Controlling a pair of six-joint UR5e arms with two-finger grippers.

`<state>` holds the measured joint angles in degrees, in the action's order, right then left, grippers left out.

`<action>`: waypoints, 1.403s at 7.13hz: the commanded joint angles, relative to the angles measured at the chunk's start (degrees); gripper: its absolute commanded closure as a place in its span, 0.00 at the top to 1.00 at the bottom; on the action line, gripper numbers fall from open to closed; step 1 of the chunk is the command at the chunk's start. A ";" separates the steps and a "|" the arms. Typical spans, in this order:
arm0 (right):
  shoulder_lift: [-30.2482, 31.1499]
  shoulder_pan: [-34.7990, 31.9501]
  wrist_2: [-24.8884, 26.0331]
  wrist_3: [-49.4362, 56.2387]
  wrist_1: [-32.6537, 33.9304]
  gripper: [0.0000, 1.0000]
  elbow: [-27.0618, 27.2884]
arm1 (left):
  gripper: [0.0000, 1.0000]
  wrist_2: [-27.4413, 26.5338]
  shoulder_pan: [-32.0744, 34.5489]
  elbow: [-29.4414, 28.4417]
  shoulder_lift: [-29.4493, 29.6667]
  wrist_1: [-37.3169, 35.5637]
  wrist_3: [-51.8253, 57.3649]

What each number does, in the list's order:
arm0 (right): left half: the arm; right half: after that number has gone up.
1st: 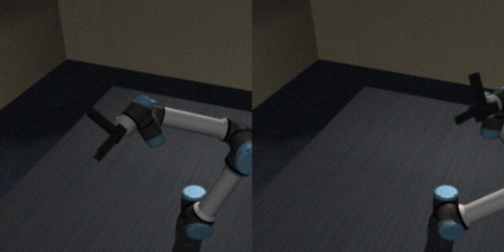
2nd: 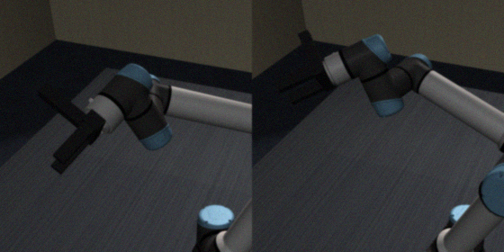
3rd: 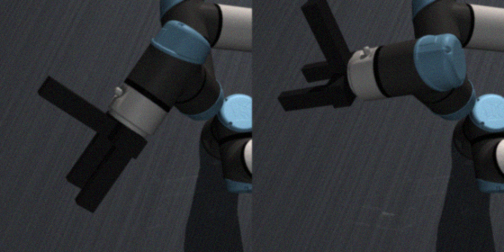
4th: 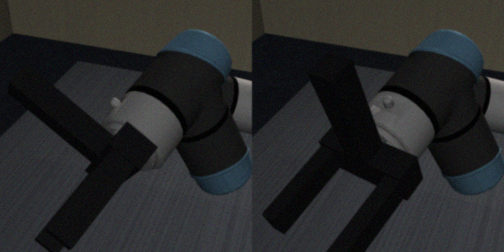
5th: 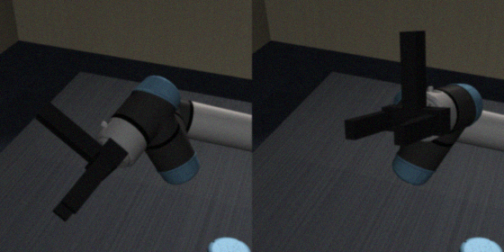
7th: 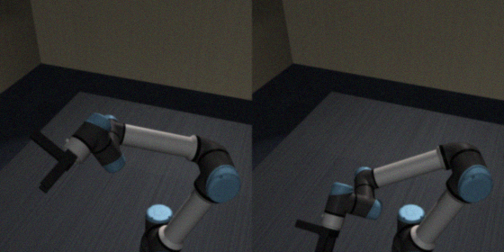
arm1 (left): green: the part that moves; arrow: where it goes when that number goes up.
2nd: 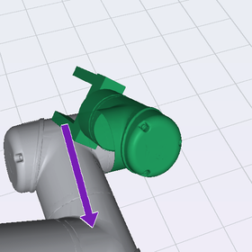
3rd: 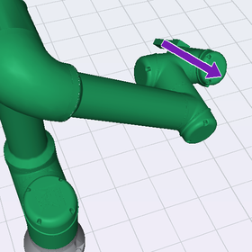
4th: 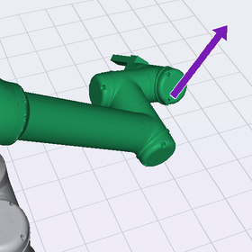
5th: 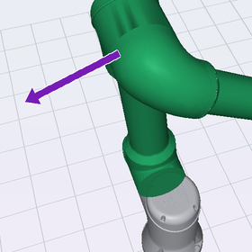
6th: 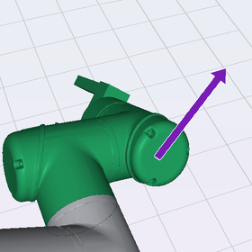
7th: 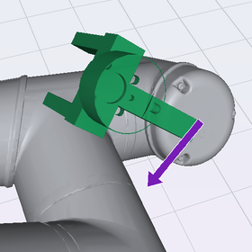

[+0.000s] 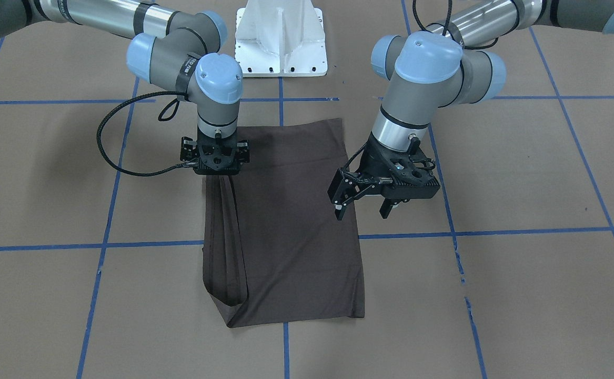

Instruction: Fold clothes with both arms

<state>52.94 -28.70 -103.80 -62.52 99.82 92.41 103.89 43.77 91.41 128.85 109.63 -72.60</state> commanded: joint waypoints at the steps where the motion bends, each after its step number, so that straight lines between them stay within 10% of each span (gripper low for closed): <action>1: 0.67 -0.21 -1.49 0.12 -0.24 1.00 -0.65 | 1.00 -0.09 0.00 -0.09 0.00 0.06 0.00; 10: 4.98 -6.89 -6.32 1.87 -0.41 1.00 3.45 | 1.00 0.00 -0.09 0.00 0.61 0.15 -0.44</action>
<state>58.19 -35.42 -109.49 -60.83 99.70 93.69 103.84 43.69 91.41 129.39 109.74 -73.03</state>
